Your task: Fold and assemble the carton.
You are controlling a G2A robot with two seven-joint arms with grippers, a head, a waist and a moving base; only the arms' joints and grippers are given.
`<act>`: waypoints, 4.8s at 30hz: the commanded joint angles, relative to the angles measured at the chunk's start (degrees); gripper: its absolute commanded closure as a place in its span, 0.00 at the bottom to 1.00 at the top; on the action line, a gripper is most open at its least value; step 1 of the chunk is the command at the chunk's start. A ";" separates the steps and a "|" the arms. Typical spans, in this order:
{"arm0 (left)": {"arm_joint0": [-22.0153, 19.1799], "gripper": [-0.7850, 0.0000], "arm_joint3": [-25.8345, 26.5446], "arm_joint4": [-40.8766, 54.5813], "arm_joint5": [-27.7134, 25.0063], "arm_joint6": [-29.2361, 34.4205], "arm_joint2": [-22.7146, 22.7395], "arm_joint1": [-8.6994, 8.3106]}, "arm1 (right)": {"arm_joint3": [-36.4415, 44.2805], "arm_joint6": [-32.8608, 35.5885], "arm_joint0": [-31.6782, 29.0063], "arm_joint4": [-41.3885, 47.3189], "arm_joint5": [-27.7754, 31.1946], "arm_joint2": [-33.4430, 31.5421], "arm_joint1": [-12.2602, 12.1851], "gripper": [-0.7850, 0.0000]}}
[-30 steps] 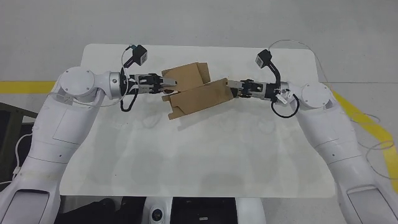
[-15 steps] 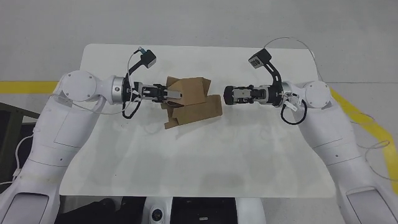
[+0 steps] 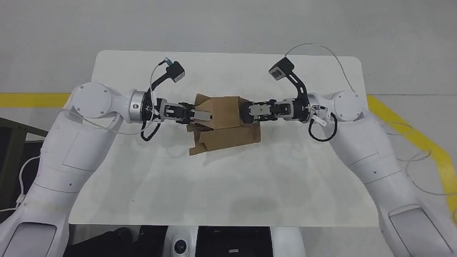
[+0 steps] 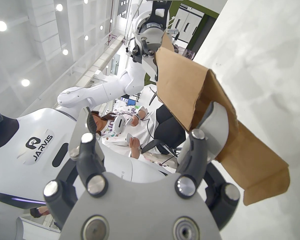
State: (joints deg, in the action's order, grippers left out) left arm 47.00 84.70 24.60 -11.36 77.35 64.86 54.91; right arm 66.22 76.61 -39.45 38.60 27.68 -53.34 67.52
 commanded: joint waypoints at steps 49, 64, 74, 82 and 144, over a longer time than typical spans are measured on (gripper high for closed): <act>0.34 1.00 0.49 1.80 1.43 0.72 0.94 -0.38 | -5.69 3.21 2.47 8.22 -3.20 3.22 2.45 0.51; 0.04 1.00 0.27 1.82 1.61 0.75 0.00 -0.25 | -6.90 2.43 5.30 3.83 -2.42 6.61 3.91 0.56; -0.27 1.00 -0.11 1.91 1.59 0.86 -0.46 -0.17 | -8.26 2.05 6.61 2.73 -2.04 8.31 4.63 0.80; -0.43 1.00 -0.33 2.05 1.53 1.00 -0.68 -0.13 | -9.09 1.50 7.14 2.03 -1.49 9.20 4.94 1.00; 0.58 0.00 2.86 7.17 5.15 -3.66 1.27 0.50 | -13.32 -1.83 7.71 -4.50 1.82 8.40 7.22 1.00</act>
State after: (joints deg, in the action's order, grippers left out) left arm 47.44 87.85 31.46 -6.30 73.76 65.67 55.47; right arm 52.96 74.80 -31.63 34.18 29.48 -44.50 74.89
